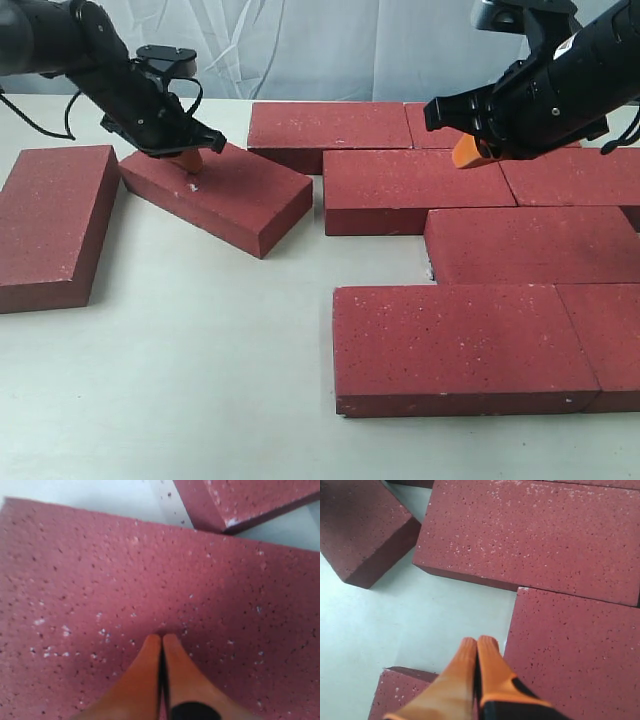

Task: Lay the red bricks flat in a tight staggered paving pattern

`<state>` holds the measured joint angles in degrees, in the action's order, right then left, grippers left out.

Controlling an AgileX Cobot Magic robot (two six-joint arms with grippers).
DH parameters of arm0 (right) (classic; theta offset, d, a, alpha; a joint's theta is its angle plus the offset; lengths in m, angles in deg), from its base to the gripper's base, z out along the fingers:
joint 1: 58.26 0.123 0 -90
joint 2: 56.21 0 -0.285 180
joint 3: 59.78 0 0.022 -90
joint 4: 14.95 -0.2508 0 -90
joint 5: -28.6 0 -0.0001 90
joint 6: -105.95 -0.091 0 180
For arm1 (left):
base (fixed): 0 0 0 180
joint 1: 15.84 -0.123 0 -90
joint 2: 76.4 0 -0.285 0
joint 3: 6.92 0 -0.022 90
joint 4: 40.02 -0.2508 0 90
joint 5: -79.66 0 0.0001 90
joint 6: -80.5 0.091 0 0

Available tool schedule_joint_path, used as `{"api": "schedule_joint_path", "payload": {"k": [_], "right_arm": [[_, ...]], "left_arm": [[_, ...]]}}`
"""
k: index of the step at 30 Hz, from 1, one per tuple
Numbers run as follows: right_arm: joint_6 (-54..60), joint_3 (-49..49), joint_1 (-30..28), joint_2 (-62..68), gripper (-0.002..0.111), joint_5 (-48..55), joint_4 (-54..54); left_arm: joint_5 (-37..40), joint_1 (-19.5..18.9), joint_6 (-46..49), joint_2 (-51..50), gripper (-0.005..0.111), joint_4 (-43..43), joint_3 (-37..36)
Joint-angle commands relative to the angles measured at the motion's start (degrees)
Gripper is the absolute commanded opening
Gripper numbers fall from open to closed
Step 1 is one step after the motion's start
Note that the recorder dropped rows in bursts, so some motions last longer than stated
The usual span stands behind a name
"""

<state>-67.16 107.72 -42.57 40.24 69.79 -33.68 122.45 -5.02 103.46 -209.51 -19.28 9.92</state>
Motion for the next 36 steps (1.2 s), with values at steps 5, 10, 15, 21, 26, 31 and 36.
{"api": "schedule_joint_path", "payload": {"k": [5, 10, 15, 21, 26, 31, 36], "right_arm": [[0.2, -0.1, -0.2, -0.4, -0.001, -0.4, -0.1], [0.2, -0.1, -0.2, -0.4, -0.001, -0.3, -0.1], [0.2, -0.1, -0.2, -0.4, -0.001, 0.2, -0.1], [0.2, -0.1, -0.2, -0.4, -0.001, 0.3, -0.1], [0.2, -0.1, -0.2, -0.4, -0.001, 0.4, -0.1], [0.2, -0.1, -0.2, -0.4, -0.001, 0.4, -0.1], [0.2, -0.1, -0.2, -0.4, -0.001, 0.4, -0.1]], "left_arm": [[7.8, 0.1, 0.5, 0.0, 0.0, -2.3, 0.1], [13.1, 0.1, 0.3, 0.0, 0.0, -5.2, 0.1], [16.8, 0.1, 0.0, 0.0, 0.0, -4.5, 0.1], [21.3, 0.1, 0.0, 0.0, 0.0, -2.5, 0.1], [23.6, 0.1, 0.3, 0.0, 0.0, 0.2, 0.1], [24.2, 0.1, 1.3, 0.0, 0.0, 1.2, 0.1], [24.2, 0.1, 1.3, 0.0, 0.0, 5.1, 0.1]]}}
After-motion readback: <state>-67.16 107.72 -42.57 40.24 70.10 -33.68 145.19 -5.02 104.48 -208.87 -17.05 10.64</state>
